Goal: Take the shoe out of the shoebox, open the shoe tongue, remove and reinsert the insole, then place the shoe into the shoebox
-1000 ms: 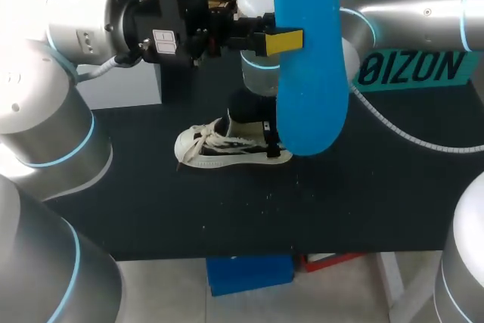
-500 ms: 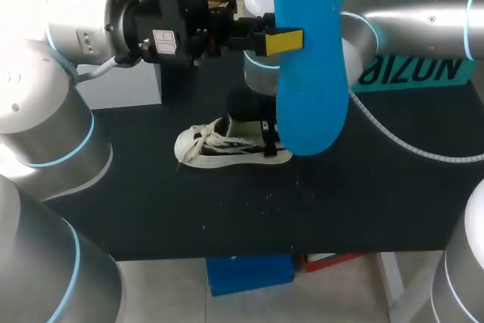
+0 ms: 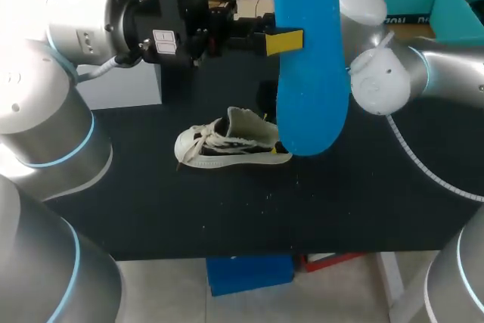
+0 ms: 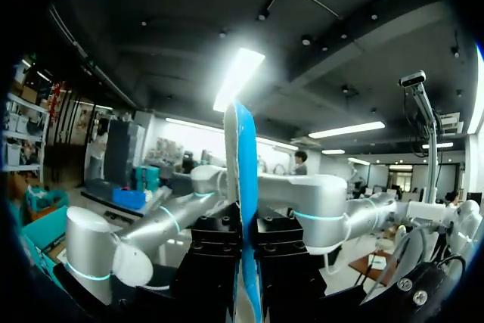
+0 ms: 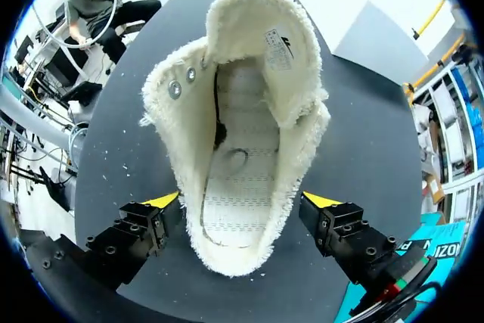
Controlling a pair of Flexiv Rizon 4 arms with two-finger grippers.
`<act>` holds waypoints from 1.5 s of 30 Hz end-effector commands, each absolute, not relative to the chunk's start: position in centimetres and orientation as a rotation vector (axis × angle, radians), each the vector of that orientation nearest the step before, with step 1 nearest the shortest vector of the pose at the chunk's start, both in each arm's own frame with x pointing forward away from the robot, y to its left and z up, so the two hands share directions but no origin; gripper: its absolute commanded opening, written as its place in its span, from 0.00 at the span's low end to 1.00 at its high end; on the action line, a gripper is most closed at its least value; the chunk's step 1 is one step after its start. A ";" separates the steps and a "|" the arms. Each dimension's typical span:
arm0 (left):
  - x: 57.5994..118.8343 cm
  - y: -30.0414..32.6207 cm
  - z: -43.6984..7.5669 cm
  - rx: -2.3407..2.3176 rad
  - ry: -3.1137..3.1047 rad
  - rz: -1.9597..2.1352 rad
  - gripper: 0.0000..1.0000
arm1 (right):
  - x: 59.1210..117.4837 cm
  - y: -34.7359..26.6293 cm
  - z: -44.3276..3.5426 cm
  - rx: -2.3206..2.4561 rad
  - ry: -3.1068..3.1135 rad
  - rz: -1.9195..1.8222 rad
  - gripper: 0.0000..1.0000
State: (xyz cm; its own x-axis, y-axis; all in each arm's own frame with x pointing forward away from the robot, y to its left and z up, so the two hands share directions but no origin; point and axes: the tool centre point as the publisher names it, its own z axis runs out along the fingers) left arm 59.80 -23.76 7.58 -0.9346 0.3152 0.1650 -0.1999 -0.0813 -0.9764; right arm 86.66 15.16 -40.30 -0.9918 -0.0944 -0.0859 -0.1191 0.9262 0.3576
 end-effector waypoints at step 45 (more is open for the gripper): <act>59.8 -23.9 7.5 -0.125 -1.853 2.083 0.00 | 88.2 12.9 -38.6 -0.258 3.001 0.941 1.00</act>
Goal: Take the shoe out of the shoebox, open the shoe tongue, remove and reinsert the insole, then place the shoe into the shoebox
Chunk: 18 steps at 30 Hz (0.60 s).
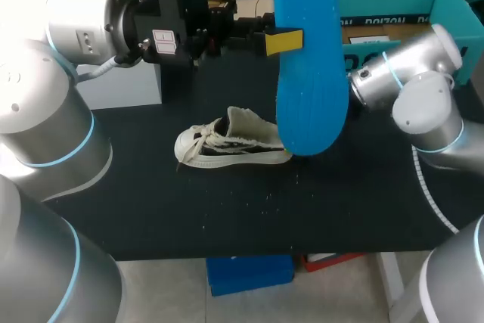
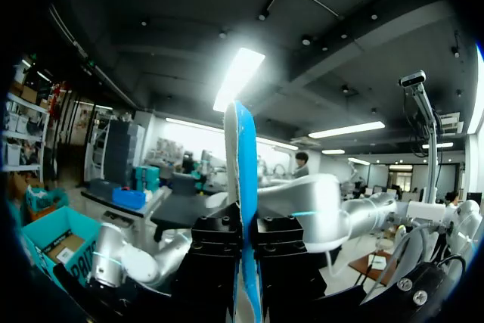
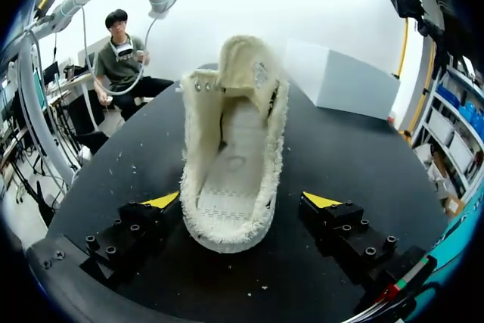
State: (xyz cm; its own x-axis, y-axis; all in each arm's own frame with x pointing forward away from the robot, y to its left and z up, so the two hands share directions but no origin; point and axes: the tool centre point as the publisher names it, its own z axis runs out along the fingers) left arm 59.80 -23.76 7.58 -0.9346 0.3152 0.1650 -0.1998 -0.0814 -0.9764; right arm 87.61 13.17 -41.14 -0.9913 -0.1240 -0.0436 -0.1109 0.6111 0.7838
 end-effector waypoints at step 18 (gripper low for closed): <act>59.8 -23.9 7.5 -0.125 -1.853 2.083 0.00 | 90.5 16.1 -36.4 0.343 -3.243 -0.050 0.89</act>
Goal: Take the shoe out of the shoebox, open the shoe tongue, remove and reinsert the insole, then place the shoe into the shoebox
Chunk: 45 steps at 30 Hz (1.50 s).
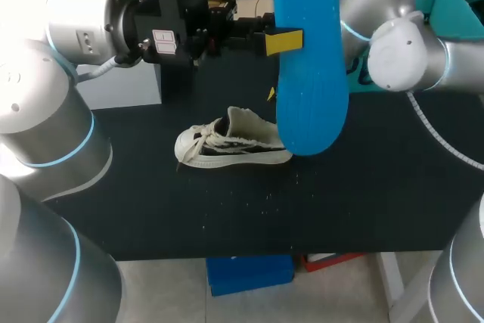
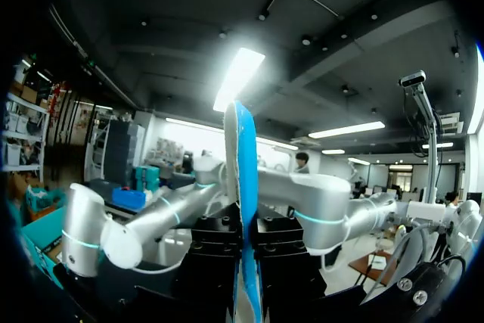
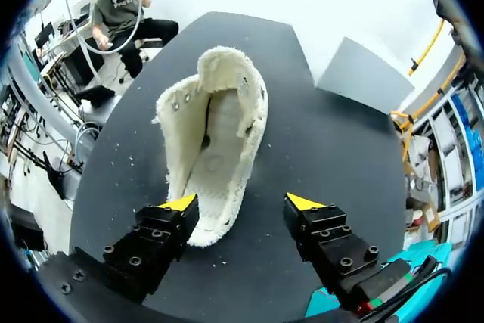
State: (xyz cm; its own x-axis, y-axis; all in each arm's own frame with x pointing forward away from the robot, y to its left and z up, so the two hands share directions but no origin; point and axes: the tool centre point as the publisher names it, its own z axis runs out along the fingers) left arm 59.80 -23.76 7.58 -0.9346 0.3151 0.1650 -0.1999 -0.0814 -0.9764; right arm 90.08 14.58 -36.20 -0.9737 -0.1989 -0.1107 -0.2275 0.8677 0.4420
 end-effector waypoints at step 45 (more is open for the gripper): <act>59.8 -23.9 7.5 -0.125 -1.853 2.083 0.00 | 90.9 21.3 -40.3 -0.215 3.152 -0.181 0.00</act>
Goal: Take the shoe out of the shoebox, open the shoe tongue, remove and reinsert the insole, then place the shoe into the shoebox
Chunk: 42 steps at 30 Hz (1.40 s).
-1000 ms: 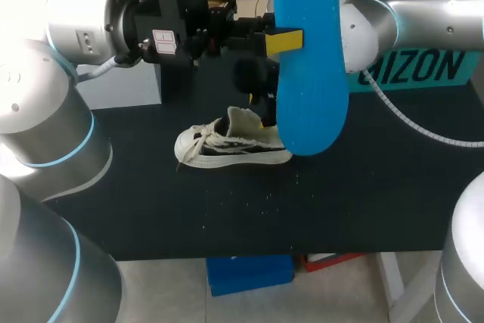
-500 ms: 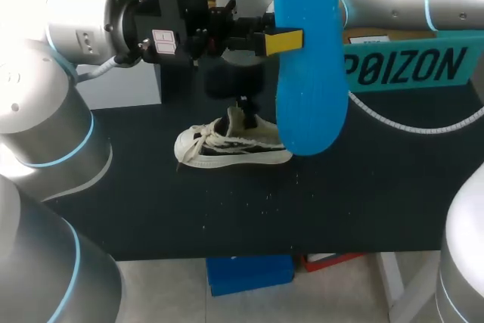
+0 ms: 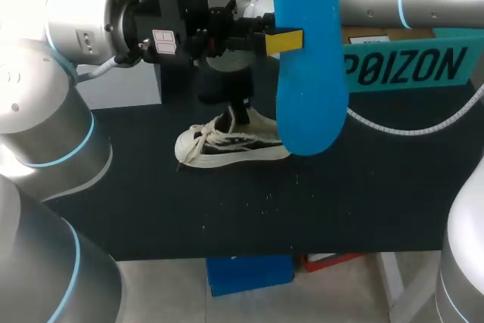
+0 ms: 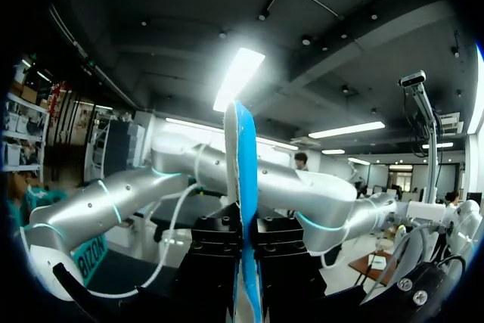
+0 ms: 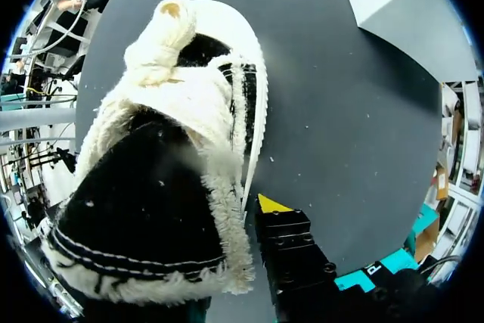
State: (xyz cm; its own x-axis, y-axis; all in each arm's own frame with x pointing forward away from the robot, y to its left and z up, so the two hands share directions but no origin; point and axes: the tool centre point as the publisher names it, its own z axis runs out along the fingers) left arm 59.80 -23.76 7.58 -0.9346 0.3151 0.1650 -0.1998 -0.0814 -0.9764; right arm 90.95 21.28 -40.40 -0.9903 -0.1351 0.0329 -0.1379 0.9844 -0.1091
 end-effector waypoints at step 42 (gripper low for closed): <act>59.8 -23.9 7.5 -0.125 -1.853 2.083 0.00 | 91.1 16.8 -36.0 -1.877 -2.569 -0.118 0.00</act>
State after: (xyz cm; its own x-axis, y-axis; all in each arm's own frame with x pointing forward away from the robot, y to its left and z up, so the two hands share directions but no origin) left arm 59.80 -23.76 7.58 -0.9346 0.3151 0.1650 -0.1998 -0.0814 -0.9764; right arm 91.62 17.16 -36.10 -0.7764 0.6264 0.0691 0.6216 0.7793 -0.0800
